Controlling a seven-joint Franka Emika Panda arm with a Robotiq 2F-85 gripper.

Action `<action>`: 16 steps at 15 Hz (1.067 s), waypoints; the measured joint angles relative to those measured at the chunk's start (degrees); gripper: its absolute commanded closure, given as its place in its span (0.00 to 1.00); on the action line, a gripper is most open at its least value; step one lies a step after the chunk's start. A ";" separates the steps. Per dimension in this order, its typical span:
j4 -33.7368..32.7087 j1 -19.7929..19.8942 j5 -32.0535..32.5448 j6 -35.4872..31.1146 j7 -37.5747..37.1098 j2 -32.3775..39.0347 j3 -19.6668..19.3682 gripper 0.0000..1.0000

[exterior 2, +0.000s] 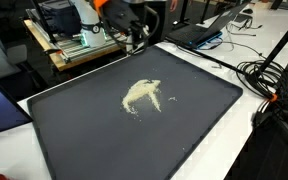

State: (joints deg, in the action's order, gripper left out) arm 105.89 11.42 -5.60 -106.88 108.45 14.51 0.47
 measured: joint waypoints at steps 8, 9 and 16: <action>8.34 2.03 -3.52 -6.06 -11.21 -5.11 -7.64 0.99; 8.87 2.09 -3.87 -6.08 -13.11 -5.37 -8.26 0.99; 10.99 3.01 -5.90 -6.06 -26.06 -5.76 -11.07 0.96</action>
State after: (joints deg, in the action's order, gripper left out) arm 116.88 14.43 -11.49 -112.94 82.39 8.74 -10.60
